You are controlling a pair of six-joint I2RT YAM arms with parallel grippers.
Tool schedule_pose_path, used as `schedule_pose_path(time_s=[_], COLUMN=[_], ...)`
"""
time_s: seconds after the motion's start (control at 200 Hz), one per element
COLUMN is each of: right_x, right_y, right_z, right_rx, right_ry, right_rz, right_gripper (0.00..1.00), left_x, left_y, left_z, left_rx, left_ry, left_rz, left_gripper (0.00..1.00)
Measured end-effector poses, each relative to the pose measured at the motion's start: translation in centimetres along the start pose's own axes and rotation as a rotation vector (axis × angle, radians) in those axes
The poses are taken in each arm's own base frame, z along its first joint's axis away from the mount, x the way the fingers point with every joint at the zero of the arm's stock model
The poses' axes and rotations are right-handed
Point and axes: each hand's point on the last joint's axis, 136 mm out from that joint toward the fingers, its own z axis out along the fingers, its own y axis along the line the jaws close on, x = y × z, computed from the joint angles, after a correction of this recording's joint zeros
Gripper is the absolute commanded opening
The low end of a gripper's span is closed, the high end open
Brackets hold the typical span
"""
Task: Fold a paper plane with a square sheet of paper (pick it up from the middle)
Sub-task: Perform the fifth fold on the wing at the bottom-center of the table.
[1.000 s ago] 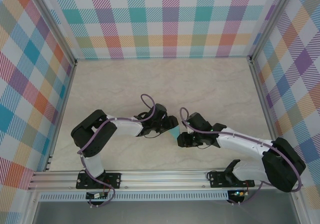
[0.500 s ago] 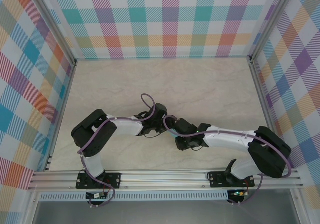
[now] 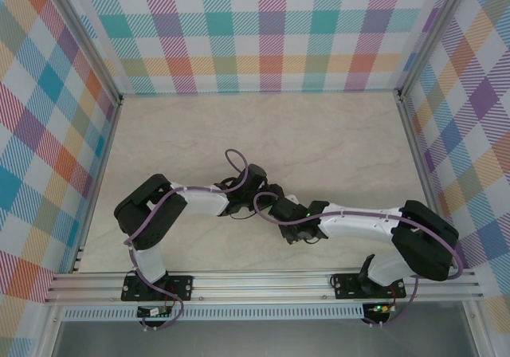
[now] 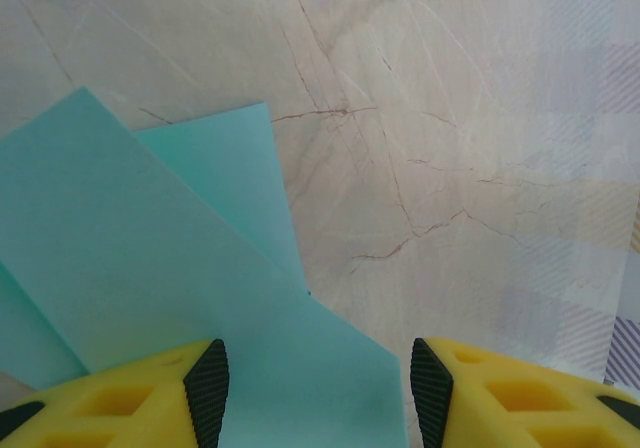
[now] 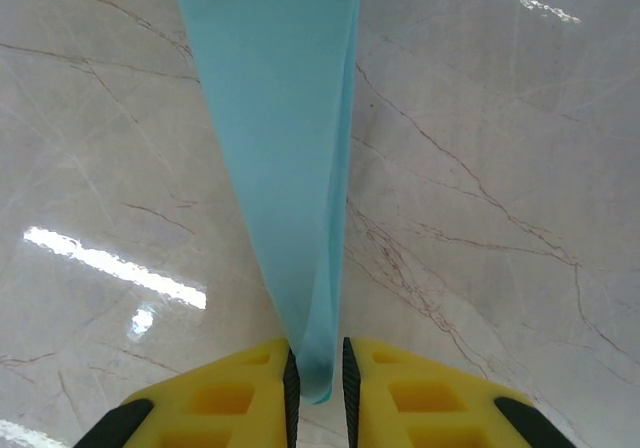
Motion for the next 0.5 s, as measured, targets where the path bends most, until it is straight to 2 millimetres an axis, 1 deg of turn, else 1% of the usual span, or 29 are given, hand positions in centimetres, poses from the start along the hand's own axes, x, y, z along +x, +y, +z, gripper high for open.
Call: schedule_pose_path(time_s=[0.2,0.355,0.445,0.5], right_x=[0.25,0.23,0.28,0.33], right_y=[0.00,-0.05,-0.08,-0.08], right_z=[0.09,0.09,0.18,0.26], right_rx=[0.018,0.024,0.028,0.029], right_ry=[0.001,-0.003,-0.001,0.002], right_rz=[-0.003,-0.007,-0.008,-0.009], right_gripper=[0.11,0.02,0.02,0.05], left_x=[0.03,0.04,0.04,0.04], left_y=[0.02,0.02,0.02,0.02], left_z=[0.02,0.02,0.02,0.02], left_rx=[-0.003,-0.003,-0.003,-0.003], left_ry=[0.003,0.003,0.003,0.003], left_rz=[0.000,0.000,0.000,0.000], left_gripper=[0.54,0.54,0.54,0.54])
